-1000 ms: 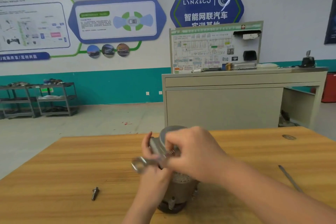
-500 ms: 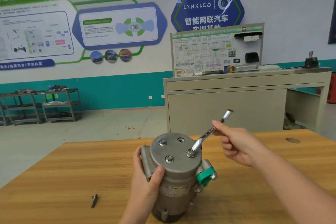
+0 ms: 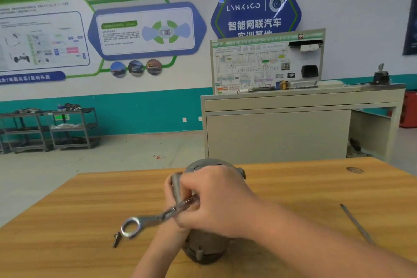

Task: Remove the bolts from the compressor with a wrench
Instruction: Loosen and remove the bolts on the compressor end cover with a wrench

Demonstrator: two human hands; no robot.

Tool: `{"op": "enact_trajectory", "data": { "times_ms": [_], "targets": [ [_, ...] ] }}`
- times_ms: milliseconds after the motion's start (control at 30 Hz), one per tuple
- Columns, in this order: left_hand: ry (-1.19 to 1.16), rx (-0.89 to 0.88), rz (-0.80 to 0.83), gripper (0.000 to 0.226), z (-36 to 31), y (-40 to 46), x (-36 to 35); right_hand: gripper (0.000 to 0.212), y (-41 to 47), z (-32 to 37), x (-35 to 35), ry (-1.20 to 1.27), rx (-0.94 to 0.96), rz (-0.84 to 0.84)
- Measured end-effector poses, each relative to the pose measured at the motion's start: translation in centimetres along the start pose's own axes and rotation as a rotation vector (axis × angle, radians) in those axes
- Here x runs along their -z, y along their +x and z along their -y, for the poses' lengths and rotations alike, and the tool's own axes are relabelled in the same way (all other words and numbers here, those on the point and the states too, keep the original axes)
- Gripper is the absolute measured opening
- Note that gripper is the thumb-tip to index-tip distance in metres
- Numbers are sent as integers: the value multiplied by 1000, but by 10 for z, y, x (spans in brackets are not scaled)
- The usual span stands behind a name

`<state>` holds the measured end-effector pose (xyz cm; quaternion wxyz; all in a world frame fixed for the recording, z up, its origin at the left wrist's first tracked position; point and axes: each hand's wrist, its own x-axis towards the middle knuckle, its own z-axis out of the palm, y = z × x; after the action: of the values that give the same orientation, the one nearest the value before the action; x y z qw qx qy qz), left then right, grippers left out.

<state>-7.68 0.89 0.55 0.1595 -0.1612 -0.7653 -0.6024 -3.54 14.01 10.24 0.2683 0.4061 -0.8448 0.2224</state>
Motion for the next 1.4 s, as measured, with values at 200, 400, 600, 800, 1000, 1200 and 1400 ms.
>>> {"op": "enact_trajectory", "data": {
  "times_ms": [200, 400, 600, 800, 1000, 1200, 1400],
  "targets": [
    [-221, -26, -141, 106, -2, -13, -2, 24, -116, -34, 2, 558, -211, -515],
    [-157, -29, -155, 99, 7, -9, -6, 52, -83, -98, 12, 993, -1030, -563],
    [-116, -92, -155, 99, 11, -1, -7, 36, 6, -146, 17, 972, -1169, -287],
    [-183, -88, -108, 93, 2, -5, -5, 40, 76, -92, 6, 488, -932, 10],
    [-8, -84, -86, 70, 6, 1, -1, 38, 49, 11, -4, -136, -294, 182],
    [-107, -23, -153, 65, 21, -3, 6, 32, -74, 29, -11, -100, 99, -341],
    [-237, -40, -163, 74, 24, -8, 4, 29, -116, -2, -6, 638, -523, -591]
  ]
}}
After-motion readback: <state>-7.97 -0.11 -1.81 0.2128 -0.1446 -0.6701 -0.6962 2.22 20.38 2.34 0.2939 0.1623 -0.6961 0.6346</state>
